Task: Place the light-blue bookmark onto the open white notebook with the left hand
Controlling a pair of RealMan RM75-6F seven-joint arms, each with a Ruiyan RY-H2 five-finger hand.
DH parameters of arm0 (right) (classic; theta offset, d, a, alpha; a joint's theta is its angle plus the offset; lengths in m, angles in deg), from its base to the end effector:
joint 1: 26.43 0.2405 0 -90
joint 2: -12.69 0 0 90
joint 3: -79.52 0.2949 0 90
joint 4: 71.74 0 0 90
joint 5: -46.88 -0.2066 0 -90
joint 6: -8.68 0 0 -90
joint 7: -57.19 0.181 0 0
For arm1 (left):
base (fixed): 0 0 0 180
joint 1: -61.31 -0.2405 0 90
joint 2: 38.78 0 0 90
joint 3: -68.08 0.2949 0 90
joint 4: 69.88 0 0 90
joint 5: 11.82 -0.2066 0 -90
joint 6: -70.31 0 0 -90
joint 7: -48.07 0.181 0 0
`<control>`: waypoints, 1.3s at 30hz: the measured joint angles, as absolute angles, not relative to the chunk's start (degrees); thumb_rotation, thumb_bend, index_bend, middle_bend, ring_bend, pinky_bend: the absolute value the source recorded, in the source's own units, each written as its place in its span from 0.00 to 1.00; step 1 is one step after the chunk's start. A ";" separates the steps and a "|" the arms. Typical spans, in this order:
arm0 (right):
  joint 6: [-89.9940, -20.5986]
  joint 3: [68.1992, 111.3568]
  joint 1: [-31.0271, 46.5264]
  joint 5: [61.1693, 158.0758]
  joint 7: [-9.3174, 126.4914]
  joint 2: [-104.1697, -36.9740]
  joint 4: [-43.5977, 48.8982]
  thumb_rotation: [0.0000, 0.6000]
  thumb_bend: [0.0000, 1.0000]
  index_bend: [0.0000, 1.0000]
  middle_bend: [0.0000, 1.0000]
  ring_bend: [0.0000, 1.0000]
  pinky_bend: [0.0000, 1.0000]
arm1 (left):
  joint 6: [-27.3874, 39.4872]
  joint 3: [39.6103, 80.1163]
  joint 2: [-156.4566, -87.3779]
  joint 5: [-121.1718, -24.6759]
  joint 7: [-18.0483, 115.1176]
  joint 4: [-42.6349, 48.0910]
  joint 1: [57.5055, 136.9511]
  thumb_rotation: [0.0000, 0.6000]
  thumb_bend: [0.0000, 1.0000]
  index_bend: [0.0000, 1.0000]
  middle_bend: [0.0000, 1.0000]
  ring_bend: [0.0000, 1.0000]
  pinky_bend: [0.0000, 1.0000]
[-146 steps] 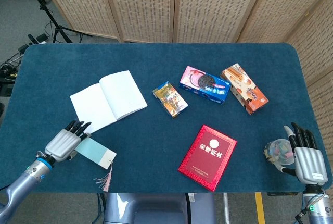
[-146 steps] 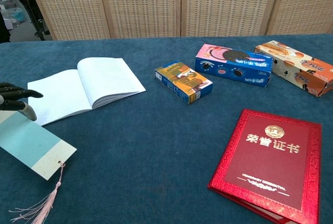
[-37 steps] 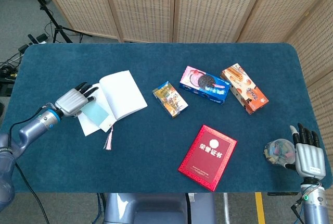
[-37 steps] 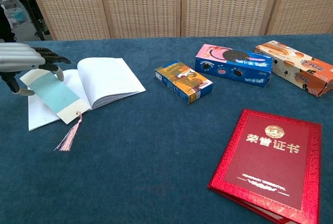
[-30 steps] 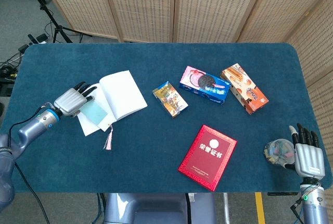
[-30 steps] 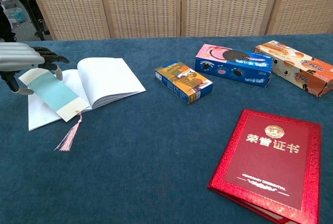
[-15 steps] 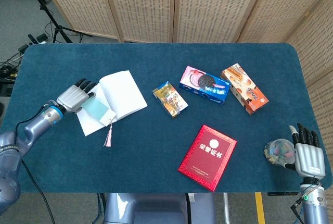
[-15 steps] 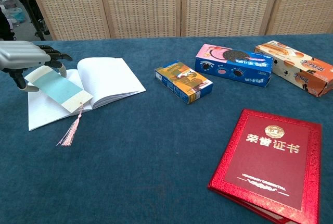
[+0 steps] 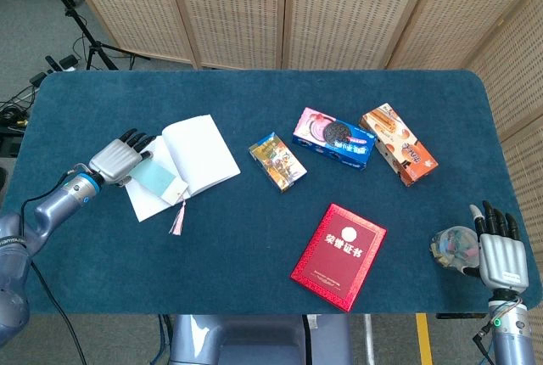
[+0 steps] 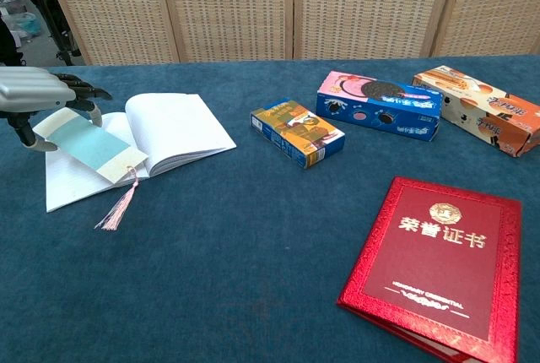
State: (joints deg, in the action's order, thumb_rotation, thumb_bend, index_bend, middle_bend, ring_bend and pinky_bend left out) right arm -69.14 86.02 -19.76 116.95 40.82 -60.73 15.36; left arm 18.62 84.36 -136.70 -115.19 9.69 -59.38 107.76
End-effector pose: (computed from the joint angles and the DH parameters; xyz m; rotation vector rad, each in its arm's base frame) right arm -0.3901 -0.2395 0.1335 1.2880 -0.9304 0.5966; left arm -0.3214 0.4938 0.0332 -2.1522 -0.4917 -0.4270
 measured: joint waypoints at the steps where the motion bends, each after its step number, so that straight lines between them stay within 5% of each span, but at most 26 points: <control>1: -69.10 86.00 -19.75 116.93 40.78 -60.75 15.36 1.00 0.16 0.00 0.00 0.00 0.00 | 18.72 84.47 -136.66 -115.25 9.70 -59.43 107.61 1.00 0.29 0.35 0.00 0.00 0.00; 39: -69.58 86.00 -19.82 117.28 40.74 -60.80 15.52 1.00 0.16 0.00 0.00 0.00 0.00 | 17.85 84.04 -136.99 -114.62 9.97 -59.55 107.41 1.00 0.26 0.35 0.00 0.00 0.00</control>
